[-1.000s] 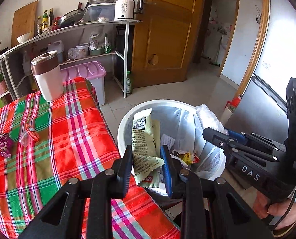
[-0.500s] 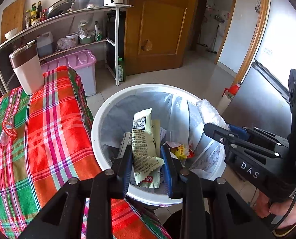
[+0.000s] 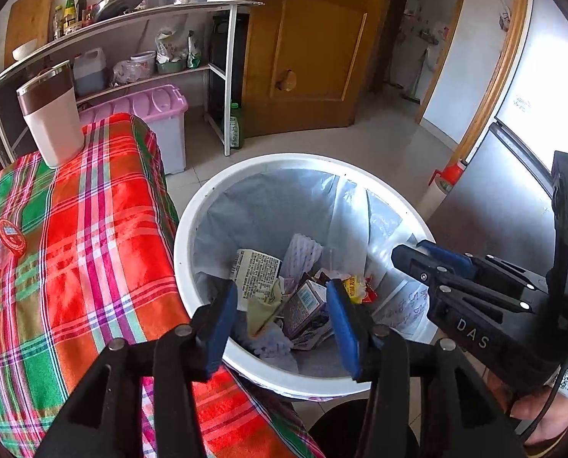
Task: Collect trash
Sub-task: 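Carry the paper wrapper and plastic bag over the bin and open both grippers, then move both open grippers back over the table items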
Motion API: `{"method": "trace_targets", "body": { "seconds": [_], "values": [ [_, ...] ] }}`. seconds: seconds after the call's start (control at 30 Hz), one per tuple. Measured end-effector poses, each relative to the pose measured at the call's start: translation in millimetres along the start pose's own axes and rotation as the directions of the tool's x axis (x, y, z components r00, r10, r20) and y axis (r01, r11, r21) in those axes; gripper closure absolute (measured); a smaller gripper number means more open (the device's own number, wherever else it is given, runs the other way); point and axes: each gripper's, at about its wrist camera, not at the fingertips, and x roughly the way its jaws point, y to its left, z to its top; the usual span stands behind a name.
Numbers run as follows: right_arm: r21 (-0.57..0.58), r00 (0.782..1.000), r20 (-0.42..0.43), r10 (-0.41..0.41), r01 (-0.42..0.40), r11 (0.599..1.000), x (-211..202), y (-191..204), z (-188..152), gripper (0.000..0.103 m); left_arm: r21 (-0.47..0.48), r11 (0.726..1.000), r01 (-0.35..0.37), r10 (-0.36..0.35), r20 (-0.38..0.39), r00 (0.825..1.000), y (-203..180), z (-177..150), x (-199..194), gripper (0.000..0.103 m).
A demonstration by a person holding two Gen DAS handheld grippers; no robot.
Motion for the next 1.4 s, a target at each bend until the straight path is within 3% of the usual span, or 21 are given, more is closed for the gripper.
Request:
{"method": "trace_targets", "body": {
  "seconds": [0.23, 0.53, 0.67, 0.9, 1.4],
  "values": [
    [0.0, 1.0, 0.012, -0.006, 0.006, 1.0, -7.3, 4.8, -1.8, 0.064, -0.012, 1.0, -0.003, 0.004, 0.018, 1.0, 7.3, -1.4, -9.8, 0.039],
    [-0.002, 0.999, 0.034, 0.02, -0.02, 1.0, -17.8, 19.6, -3.1, 0.057, -0.045, 0.999, -0.023, 0.025, 0.05, 0.998, 28.6, -6.5, -29.5, 0.036],
    [-0.009, 0.998, 0.046, 0.037, -0.036, 0.999, -22.9, 31.6, -3.6, 0.055, -0.041, 0.996, -0.078, 0.082, 0.087, 0.993, 38.9, -10.8, -44.3, 0.036],
    [-0.048, 0.995, 0.058, 0.078, -0.075, 0.996, -27.2, 60.7, -3.8, 0.052, -0.106, 0.99, -0.095, 0.107, 0.114, 0.988, 71.4, -17.5, -67.5, 0.035],
    [-0.169, 0.98, 0.069, 0.188, -0.174, 0.97, -22.3, 138.6, -1.5, 0.048, -0.221, 0.955, -0.199, 0.233, 0.138, 0.963, 148.7, -37.9, -106.7, 0.035]
  ]
}}
